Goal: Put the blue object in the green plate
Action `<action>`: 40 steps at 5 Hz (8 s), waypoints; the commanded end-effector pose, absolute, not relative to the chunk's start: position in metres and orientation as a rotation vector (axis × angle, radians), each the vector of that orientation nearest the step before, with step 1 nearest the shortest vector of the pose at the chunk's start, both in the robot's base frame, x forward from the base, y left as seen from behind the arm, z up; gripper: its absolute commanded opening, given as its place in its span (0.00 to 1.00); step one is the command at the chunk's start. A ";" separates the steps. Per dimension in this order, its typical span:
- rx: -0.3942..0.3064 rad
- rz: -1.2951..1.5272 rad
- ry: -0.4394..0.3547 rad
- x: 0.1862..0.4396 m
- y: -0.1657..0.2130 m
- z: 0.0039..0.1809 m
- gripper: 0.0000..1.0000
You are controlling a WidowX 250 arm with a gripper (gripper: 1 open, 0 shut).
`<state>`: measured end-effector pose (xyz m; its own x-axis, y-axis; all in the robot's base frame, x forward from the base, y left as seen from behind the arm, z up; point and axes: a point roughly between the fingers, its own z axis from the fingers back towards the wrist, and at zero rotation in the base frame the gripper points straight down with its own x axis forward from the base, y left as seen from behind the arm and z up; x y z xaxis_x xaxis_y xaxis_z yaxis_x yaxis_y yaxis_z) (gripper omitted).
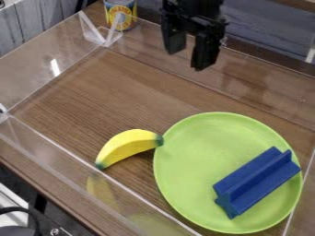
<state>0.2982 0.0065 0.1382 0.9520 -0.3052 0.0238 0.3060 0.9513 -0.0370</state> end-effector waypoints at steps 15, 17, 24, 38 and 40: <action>-0.046 -0.283 0.008 0.285 -0.089 0.137 1.00; -0.043 -0.288 -0.006 0.261 -0.100 0.147 1.00; -0.036 -0.378 -0.056 0.226 -0.126 0.120 1.00; -0.020 0.031 -0.198 0.216 -0.008 0.175 1.00; -0.021 0.093 -0.183 0.222 -0.015 0.161 1.00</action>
<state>0.2200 -0.0149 0.1567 0.9823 0.0959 0.1607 -0.0922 0.9953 -0.0302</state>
